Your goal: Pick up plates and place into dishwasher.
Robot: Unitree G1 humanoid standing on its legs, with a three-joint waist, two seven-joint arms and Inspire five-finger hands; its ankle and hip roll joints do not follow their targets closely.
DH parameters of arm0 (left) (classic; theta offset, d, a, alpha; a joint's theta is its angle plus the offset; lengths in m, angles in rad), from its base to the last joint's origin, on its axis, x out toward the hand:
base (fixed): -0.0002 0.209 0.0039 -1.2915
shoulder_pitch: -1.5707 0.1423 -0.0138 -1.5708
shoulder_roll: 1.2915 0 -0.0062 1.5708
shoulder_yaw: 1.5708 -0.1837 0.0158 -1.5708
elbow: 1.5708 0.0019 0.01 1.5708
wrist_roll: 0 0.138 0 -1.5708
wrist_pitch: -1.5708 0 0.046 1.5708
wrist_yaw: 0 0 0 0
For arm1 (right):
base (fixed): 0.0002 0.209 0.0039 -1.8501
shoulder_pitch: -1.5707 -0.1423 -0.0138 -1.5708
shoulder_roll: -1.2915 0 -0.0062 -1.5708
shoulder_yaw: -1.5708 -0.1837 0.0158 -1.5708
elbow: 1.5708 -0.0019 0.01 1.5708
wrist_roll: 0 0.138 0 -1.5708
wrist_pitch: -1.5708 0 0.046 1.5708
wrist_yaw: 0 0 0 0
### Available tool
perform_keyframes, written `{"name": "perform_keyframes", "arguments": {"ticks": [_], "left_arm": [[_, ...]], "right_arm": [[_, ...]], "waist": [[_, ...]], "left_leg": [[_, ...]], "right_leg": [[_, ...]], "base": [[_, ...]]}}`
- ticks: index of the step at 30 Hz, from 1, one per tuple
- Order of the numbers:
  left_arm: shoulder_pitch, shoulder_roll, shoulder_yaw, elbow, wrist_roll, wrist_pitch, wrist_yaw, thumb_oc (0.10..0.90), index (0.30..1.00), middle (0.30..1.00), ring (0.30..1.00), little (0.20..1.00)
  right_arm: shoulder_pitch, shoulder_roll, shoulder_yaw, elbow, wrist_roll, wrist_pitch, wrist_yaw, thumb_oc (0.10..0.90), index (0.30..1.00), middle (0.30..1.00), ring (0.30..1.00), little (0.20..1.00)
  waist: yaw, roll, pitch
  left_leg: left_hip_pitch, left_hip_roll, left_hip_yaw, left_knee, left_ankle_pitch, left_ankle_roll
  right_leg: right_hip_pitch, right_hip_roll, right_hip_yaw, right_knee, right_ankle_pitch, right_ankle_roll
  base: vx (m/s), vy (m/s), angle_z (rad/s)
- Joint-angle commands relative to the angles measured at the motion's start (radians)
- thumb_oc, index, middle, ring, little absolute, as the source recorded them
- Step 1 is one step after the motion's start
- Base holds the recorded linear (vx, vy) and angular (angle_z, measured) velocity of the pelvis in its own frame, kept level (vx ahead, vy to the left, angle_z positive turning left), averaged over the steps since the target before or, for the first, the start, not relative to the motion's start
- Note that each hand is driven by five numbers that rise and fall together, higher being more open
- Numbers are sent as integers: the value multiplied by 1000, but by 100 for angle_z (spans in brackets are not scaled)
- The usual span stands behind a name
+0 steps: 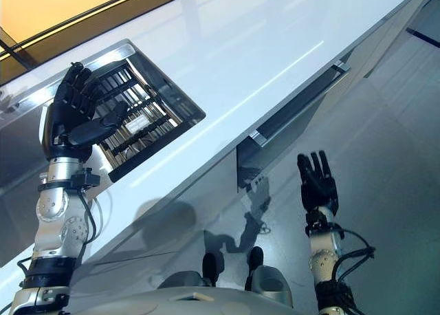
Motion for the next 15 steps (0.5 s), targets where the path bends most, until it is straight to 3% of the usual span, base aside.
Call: {"name": "perform_keyframes", "arguments": {"ticks": [1,6,15], "left_arm": [[-86,52,11,3,-34,-76,0,800,900,900,900,900],[-118,65,-1,-13,-60,-50,8,800,900,900,900,900],[-184,85,-41,-43,-74,28,18,800,900,900,900,900]], "right_arm": [[-6,-50,11,0,-140,-30,-13,800,900,900,900,900],[-2,-93,47,221,-306,61,9,800,900,900,900,900],[-25,-145,135,578,-646,109,94,800,900,900,900,900]], "waist": [[-28,23,-84],[-23,15,-99],[-5,15,-123]], "left_leg": [[-7,-55,21,33,-79,38],[3,-64,8,50,-97,31],[13,-60,-15,25,-89,28]], "right_leg": [[-12,30,51,177,-172,52],[22,42,63,122,-155,45],[34,55,73,107,-155,45]], "base": [[-3,-34,-5],[-4,-29,-1],[-8,-18,2]]}}
